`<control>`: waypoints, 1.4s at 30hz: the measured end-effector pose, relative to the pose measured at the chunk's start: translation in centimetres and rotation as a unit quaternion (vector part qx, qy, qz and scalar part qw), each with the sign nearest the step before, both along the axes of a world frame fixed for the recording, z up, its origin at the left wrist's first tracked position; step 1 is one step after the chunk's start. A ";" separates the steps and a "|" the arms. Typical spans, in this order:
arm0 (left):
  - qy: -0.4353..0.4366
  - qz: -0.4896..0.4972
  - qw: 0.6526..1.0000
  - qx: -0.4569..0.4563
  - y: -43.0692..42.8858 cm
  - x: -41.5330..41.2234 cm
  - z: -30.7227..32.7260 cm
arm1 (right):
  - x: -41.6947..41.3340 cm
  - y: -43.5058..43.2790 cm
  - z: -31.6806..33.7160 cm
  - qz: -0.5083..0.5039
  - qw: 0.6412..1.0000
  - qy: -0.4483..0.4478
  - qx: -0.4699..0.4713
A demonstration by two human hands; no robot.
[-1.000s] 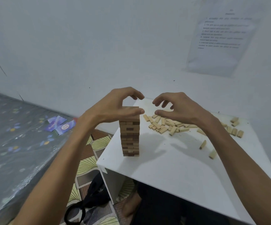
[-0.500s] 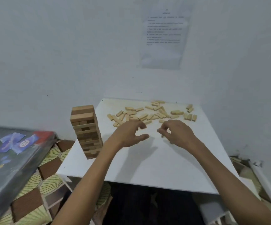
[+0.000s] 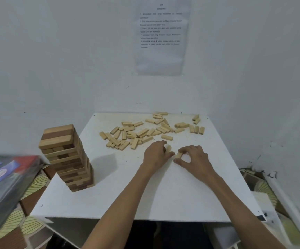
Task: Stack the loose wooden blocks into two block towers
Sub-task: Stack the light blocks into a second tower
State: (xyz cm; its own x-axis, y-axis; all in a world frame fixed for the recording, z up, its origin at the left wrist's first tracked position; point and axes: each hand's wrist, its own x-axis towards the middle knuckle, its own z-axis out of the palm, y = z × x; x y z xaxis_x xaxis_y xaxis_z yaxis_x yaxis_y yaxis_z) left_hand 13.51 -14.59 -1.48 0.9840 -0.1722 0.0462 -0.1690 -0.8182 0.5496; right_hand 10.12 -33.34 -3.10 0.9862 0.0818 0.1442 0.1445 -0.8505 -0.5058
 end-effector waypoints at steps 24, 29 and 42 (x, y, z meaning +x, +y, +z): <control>-0.004 -0.028 0.999 -0.016 2.2 -5.1 -1.3 | -1.6 -0.5 -1.2 0.108 0.991 0.033 0.067; -0.016 0.005 1.000 -0.023 2.7 -4.8 -1.9 | 1.6 0.4 -0.1 0.057 0.998 0.008 -0.029; -0.061 0.098 0.993 -0.025 6.0 -3.2 -2.4 | 6.9 4.0 -0.5 -0.068 0.997 -0.031 0.028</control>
State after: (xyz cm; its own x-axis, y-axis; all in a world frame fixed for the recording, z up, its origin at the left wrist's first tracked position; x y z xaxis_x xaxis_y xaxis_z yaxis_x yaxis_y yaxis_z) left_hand 10.34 -8.60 -3.88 0.9848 0.0279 0.1717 -0.0773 -0.8140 0.5757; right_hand 17.05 -29.30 -3.59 0.9768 -0.0623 0.2049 0.0617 -0.8345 -0.5475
